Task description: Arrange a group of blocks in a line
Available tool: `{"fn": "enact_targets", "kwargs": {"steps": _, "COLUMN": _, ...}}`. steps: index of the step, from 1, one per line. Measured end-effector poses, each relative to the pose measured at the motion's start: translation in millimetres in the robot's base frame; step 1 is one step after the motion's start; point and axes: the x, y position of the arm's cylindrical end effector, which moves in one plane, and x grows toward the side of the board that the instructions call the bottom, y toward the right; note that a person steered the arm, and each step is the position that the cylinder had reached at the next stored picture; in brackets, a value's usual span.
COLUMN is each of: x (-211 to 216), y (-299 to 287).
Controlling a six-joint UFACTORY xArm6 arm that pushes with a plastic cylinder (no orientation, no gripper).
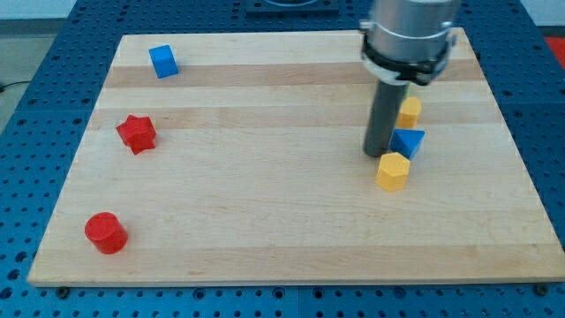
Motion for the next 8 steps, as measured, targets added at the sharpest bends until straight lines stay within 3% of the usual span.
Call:
{"fn": "enact_targets", "kwargs": {"steps": 3, "x": 30, "y": 10}}
{"fn": "enact_targets", "kwargs": {"steps": 6, "x": 25, "y": 2}}
{"fn": "enact_targets", "kwargs": {"steps": 8, "x": 1, "y": -150}}
